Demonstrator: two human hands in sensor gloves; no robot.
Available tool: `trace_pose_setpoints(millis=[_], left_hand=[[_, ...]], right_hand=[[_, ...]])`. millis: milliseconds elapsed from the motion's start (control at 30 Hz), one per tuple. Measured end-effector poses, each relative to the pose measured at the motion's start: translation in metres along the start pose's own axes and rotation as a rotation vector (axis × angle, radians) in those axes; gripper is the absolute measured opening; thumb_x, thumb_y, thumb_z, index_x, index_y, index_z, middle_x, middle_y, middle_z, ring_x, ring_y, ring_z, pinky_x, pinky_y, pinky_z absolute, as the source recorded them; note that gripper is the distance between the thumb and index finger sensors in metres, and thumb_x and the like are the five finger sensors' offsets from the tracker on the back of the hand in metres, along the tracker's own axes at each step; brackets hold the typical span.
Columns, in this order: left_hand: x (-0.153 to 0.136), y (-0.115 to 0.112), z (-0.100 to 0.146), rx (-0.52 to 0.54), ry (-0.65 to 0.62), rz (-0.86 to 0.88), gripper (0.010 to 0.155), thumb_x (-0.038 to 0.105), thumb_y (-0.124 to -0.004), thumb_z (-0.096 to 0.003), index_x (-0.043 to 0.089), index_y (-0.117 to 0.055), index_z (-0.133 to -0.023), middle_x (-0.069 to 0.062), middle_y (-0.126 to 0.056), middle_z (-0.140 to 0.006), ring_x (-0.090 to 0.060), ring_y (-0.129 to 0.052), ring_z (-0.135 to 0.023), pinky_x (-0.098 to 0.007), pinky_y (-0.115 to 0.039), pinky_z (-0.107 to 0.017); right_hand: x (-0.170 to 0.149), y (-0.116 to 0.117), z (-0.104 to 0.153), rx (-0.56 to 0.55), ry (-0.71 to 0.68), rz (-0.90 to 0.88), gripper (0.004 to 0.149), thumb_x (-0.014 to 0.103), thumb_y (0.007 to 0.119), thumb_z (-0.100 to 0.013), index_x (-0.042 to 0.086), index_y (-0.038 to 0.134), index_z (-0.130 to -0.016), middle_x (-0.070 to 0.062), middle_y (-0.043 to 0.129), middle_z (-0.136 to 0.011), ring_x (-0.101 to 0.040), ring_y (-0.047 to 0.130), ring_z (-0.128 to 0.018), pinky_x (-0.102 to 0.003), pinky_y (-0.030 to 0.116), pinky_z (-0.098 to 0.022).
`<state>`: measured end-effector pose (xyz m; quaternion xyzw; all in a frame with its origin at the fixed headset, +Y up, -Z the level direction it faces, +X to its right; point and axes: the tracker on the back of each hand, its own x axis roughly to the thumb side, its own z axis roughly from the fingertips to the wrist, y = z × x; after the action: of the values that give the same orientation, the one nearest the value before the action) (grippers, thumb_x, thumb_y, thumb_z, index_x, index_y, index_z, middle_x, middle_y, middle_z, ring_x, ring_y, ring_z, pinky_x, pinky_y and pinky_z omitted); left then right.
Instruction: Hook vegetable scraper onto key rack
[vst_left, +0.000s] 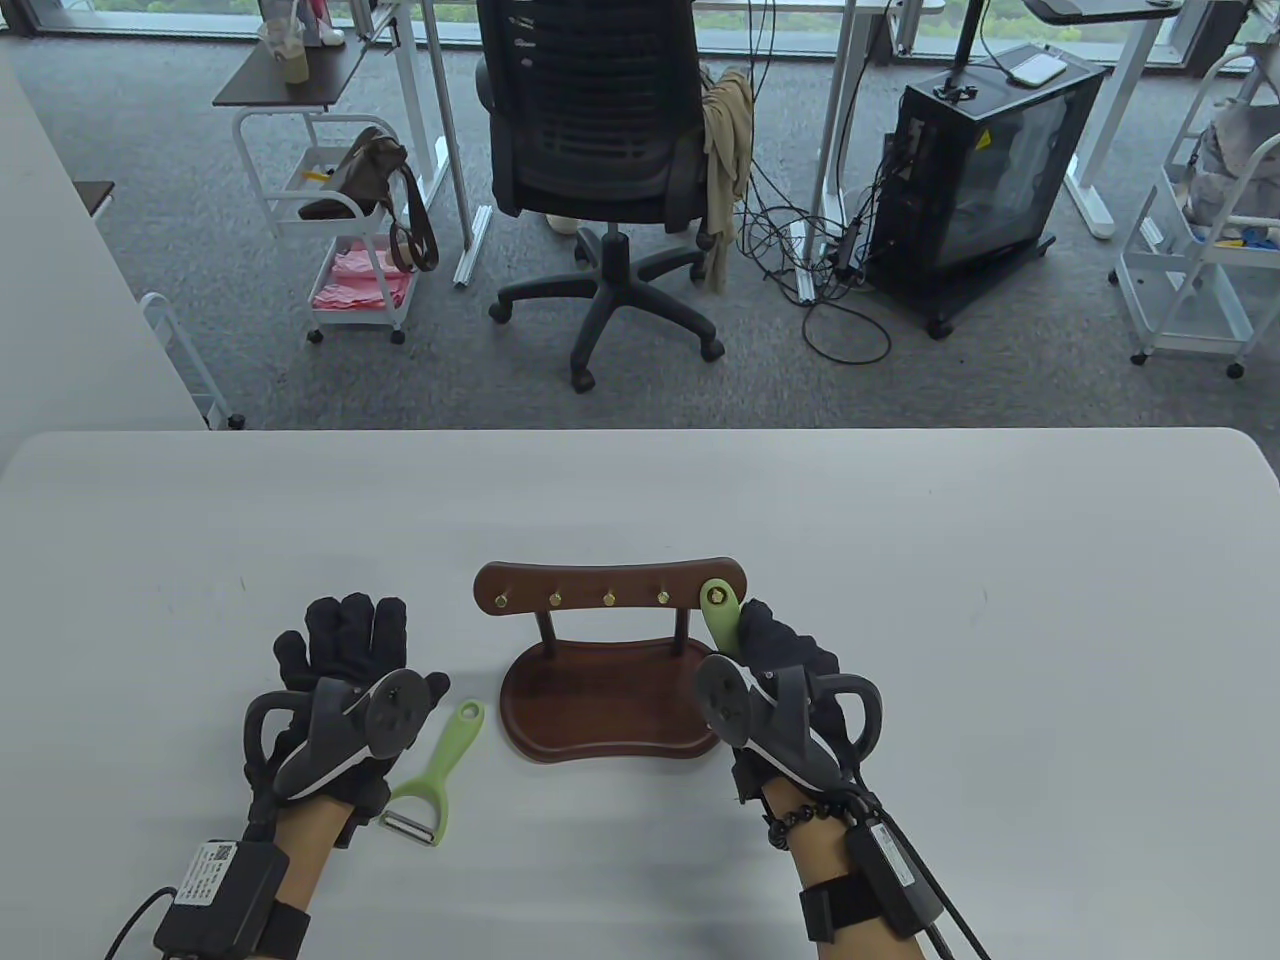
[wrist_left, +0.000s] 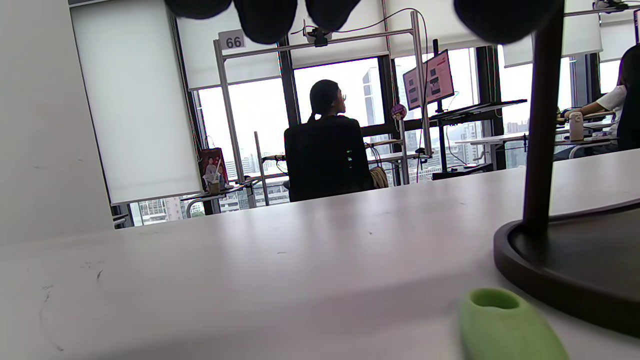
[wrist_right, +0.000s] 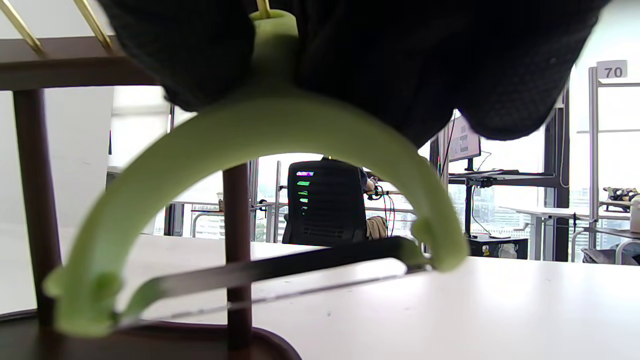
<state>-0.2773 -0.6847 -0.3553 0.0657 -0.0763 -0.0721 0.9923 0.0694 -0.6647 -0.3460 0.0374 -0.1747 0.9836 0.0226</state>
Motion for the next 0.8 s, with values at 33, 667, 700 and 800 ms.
trace_pose_setpoints(millis=[33, 667, 700, 800], left_hand=[[0.000, 0.000, 0.000, -0.001, -0.001, -0.001, 0.084, 0.060, -0.059, -0.0555, 0.006, -0.038, -0.116, -0.033, -0.040, -0.117, -0.064, -0.041, -0.106, -0.082, -0.038, -0.067], [0.004, -0.001, 0.001, -0.014, -0.004, -0.006, 0.084, 0.060, -0.059, -0.0555, 0.006, -0.038, -0.116, -0.033, -0.040, -0.117, -0.064, -0.041, -0.106, -0.081, -0.038, -0.067], [0.004, 0.000, 0.001, -0.012, -0.005, -0.006, 0.084, 0.060, -0.059, -0.0554, 0.006, -0.038, -0.116, -0.033, -0.040, -0.117, -0.064, -0.041, -0.106, -0.081, -0.039, -0.067], [0.005, -0.001, 0.001, -0.011, -0.006, -0.002, 0.084, 0.060, -0.059, -0.0555, 0.006, -0.039, -0.116, -0.033, -0.040, -0.117, -0.063, -0.041, -0.106, -0.081, -0.039, -0.067]], right_hand=[[0.000, 0.000, 0.000, 0.004, 0.000, -0.005, 0.070, 0.042, 0.084, -0.048, -0.010, 0.074, -0.093, -0.014, 0.094, -0.072, -0.029, 0.104, -0.055, -0.059, 0.090, -0.050], [-0.012, -0.009, 0.006, -0.014, -0.002, -0.051, 0.069, 0.042, 0.077, -0.053, -0.010, 0.070, -0.096, -0.017, 0.092, -0.078, -0.034, 0.102, -0.062, -0.061, 0.086, -0.053], [-0.015, -0.009, 0.007, -0.006, 0.002, -0.058, 0.069, 0.043, 0.075, -0.053, -0.010, 0.069, -0.098, -0.018, 0.090, -0.080, -0.036, 0.101, -0.064, -0.062, 0.085, -0.054], [-0.024, -0.009, 0.009, 0.030, -0.006, -0.065, 0.072, 0.044, 0.072, -0.055, -0.009, 0.062, -0.102, -0.022, 0.084, -0.088, -0.043, 0.095, -0.074, -0.066, 0.078, -0.059]])
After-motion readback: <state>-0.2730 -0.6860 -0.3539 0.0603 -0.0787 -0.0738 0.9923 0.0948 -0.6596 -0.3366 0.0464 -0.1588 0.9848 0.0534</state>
